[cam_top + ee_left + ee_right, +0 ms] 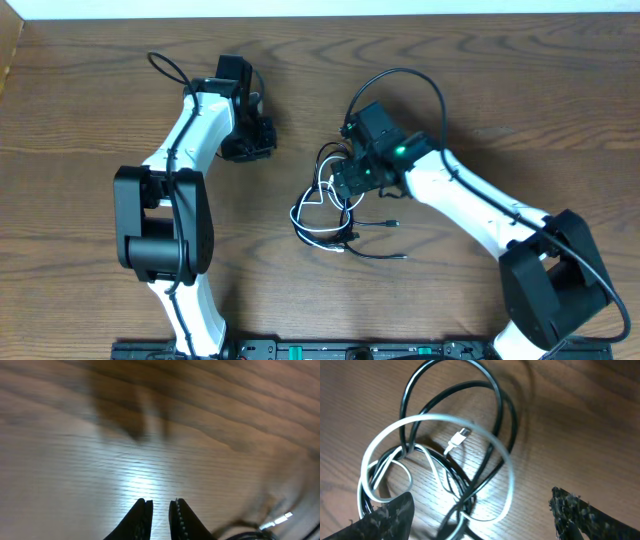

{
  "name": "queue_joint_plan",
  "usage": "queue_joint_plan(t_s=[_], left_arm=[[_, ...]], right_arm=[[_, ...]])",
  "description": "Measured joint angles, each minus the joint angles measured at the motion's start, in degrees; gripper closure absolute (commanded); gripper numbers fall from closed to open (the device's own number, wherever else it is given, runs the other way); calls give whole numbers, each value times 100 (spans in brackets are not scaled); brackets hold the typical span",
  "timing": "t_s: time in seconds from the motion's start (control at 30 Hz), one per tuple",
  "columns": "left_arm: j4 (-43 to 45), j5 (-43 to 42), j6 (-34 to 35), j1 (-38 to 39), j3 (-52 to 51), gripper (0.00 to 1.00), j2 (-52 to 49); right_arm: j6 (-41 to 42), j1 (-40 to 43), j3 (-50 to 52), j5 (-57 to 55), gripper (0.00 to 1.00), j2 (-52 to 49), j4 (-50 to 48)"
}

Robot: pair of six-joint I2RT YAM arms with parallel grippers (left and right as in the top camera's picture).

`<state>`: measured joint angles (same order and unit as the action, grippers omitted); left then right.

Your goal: Untangle cables

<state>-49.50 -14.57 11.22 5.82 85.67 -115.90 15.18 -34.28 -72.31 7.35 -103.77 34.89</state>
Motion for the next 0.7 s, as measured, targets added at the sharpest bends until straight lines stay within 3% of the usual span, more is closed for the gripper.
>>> queue_joint_plan(t_s=[0.33,0.47,0.7], left_arm=[[-743,-638,-645,0,-4,81,-28],[-1082,-675,-710,24,-87,70,-26],[-1040,-765,-527,205,-767,64,-28]], right_arm=[[-721,352,33,411,28,-181,-219],[-807,374,44,448,40,-188,-341],[-824,374,50,466,45,-188,-291]])
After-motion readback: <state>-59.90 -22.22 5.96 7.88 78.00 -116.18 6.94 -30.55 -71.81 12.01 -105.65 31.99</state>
